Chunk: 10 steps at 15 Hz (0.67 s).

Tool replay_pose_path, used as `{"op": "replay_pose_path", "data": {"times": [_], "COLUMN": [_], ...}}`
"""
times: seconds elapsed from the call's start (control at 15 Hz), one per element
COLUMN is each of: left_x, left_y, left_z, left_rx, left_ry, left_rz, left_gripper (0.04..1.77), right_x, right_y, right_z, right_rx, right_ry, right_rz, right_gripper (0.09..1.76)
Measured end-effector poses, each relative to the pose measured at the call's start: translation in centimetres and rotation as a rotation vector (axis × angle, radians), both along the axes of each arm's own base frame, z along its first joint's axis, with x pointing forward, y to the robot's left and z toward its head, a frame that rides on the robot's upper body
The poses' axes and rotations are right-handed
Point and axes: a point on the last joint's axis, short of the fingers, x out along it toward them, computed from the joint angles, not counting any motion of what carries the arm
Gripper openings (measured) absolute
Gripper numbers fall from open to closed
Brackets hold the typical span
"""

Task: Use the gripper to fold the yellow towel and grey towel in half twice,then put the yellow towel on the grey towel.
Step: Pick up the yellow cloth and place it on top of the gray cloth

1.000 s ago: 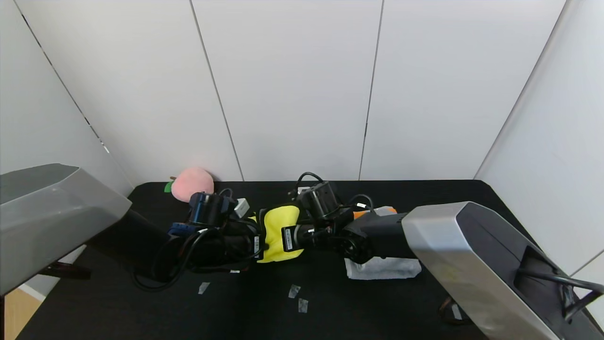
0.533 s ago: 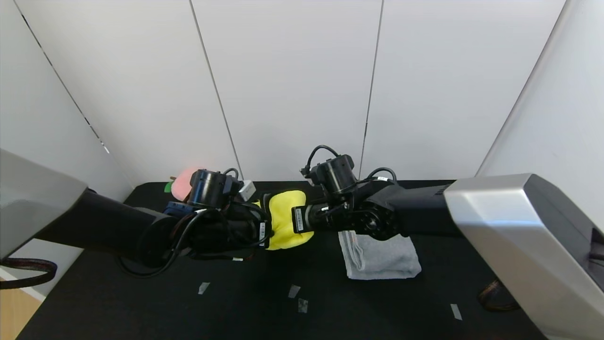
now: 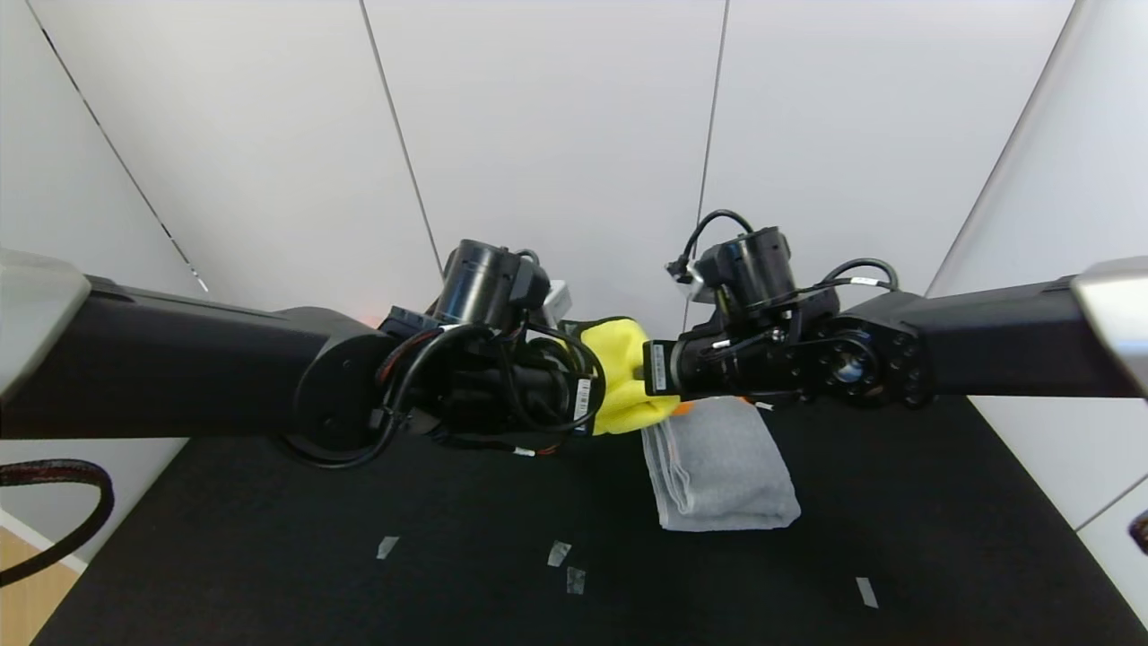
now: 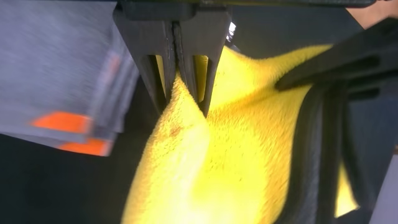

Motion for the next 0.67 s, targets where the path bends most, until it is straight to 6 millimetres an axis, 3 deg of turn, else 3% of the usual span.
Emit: {"op": "replay_pose_path", "data": {"times": [0.27, 0.47, 0.67], "left_x": [-0.9, -1.3, -1.2], "left_y": [-5.0, -8.6, -11.3], "left_z": [1.9, 2.0, 1.3], "left_rx": [0.01, 0.029, 0.047], "left_ry": [-0.042, -0.046, -0.047], "left_rz": [-0.07, -0.116, -0.138], "left_gripper": [0.18, 0.18, 0.18], "right_x": [-0.7, -1.0, -1.1], "right_y": [-5.4, -9.1, -11.2], "right_z": [1.6, 1.8, 1.6], "right_rx": [-0.009, -0.045, -0.029], "right_ry": [-0.003, -0.005, 0.013], "right_rz": [-0.095, -0.148, -0.162], "right_gripper": [0.12, 0.12, 0.12]}}
